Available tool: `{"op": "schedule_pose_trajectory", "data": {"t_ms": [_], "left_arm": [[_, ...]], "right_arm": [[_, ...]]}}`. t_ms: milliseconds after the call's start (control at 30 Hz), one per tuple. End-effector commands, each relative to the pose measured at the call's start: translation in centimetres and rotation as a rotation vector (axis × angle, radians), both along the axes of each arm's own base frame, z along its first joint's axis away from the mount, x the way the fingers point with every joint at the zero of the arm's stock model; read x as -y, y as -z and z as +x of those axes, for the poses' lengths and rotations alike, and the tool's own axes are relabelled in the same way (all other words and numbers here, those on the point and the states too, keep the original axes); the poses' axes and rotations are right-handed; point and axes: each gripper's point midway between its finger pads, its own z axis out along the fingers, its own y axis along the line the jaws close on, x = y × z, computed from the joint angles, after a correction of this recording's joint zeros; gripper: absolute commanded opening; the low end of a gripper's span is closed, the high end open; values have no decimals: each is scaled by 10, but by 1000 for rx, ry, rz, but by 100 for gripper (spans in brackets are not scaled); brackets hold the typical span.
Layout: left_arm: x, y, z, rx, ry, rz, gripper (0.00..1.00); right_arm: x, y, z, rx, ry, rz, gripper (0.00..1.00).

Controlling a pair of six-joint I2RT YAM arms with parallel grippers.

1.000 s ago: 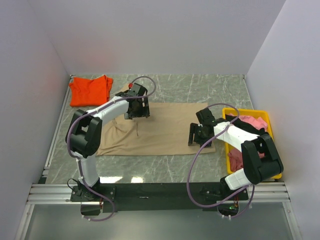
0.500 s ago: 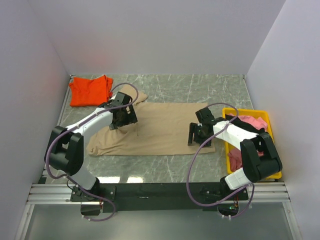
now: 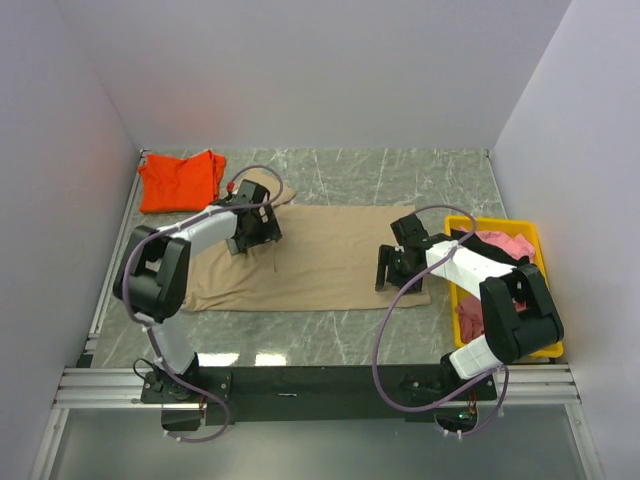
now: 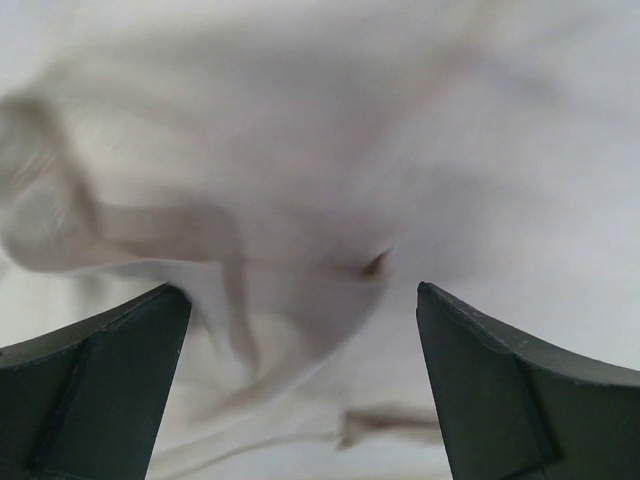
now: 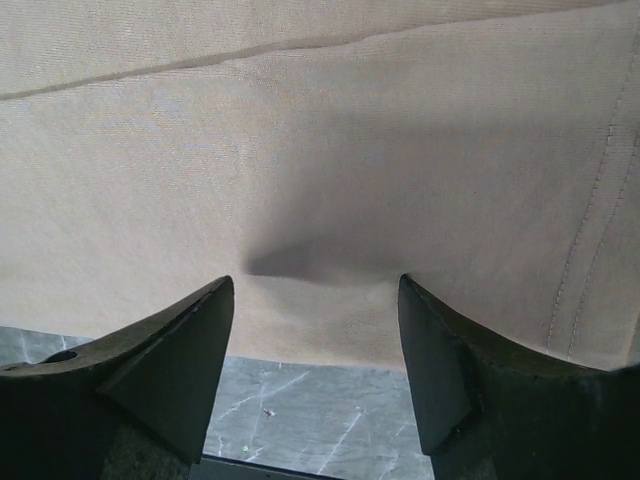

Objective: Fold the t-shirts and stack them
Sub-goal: Fold the tshirt

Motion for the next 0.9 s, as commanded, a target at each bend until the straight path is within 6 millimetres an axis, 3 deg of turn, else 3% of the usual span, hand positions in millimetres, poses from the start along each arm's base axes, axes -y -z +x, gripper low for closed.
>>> {"op": "schedule_pose_trajectory", "data": {"t_ms": [0, 133, 300, 467, 600, 667, 700, 767, 800, 833, 867], "left_arm": [[24, -27, 46, 120, 54, -69, 99], [39, -45, 71, 186, 96, -108, 99], [36, -53, 87, 208, 96, -65, 99], [25, -82, 110, 292, 74, -21, 99], [15, -114, 145, 371, 42, -34, 99], [3, -104, 160, 359, 25, -19, 100], [-2, -119, 175, 396, 6, -14, 99], [-17, -97, 190, 353, -10, 24, 99], [-19, -111, 206, 391, -18, 21, 99], [-28, -89, 216, 358, -21, 37, 99], [-30, -101, 230, 396, -29, 32, 99]], "right_arm": [[3, 4, 7, 15, 8, -21, 73], [2, 0, 11, 32, 14, -17, 73], [2, -7, 13, 51, 16, -16, 73], [0, -29, 27, 121, 13, -4, 73], [-3, -62, 57, 232, 31, 2, 74], [-5, -83, 76, 290, 56, 16, 74], [-5, -88, 83, 308, 64, 23, 74], [0, -101, 102, 346, 102, 34, 74], [2, -106, 108, 361, 114, 39, 74], [8, -115, 118, 384, 137, 42, 74], [12, -115, 124, 384, 150, 40, 74]]}}
